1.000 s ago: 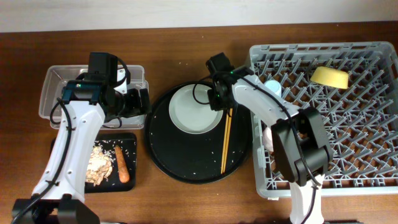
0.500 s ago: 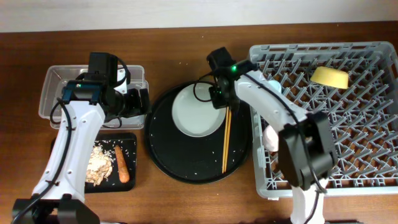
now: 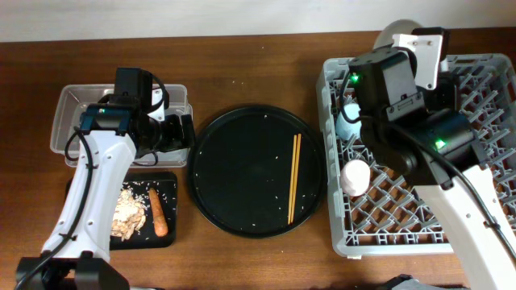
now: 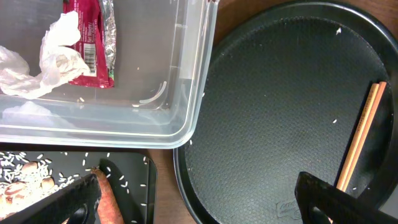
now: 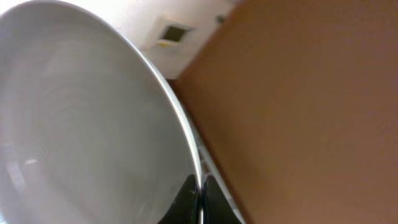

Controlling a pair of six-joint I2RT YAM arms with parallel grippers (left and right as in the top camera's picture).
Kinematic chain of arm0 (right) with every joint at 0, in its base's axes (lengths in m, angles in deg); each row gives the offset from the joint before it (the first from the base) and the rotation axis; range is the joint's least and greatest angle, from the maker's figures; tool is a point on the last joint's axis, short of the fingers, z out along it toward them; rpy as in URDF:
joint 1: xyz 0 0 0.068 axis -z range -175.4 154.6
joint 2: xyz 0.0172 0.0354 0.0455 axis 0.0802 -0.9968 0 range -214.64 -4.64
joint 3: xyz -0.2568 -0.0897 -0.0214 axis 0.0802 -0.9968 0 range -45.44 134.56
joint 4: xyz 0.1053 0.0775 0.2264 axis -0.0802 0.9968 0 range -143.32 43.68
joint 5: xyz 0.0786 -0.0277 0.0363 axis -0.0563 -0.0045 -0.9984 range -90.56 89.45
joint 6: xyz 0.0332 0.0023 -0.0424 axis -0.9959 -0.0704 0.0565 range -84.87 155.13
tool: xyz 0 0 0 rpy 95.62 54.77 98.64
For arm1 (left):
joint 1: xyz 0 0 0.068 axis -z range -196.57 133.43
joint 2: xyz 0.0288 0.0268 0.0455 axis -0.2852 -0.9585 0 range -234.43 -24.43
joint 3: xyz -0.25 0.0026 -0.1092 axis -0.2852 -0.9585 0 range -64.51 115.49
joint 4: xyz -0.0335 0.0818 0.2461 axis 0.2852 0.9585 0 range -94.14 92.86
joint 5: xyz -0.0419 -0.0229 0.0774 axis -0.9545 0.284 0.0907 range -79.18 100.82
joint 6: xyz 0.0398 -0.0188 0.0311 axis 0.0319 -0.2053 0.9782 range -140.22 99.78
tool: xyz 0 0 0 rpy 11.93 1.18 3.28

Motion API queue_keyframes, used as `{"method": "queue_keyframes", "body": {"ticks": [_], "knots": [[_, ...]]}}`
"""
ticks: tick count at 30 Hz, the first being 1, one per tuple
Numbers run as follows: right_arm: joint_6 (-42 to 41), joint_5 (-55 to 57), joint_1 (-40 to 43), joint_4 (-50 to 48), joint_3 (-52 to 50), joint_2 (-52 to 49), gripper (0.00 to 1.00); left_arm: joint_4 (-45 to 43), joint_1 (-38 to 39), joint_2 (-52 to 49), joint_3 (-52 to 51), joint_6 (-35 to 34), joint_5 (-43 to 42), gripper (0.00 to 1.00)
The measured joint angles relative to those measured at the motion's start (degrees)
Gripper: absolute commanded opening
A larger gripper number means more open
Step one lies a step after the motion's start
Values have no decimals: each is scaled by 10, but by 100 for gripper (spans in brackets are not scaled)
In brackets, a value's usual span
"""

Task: Sort waste into correct bins and load items into the dishwasher rack
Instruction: 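Stand the white plate upright in the rack with the right gripper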

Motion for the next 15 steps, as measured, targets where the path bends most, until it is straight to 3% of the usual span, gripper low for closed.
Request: {"method": "queue_keyframes", "body": {"ticks": [4, 9, 15], "knots": [[-26, 55, 97, -13, 0, -26, 4, 1, 0, 0, 0, 0, 0, 99], [-29, -20, 192, -44, 0, -101, 4, 1, 0, 0, 0, 0, 0, 99], [97, -108, 193, -112, 0, -253, 4, 0, 0, 0, 0, 0, 0, 99]]}}
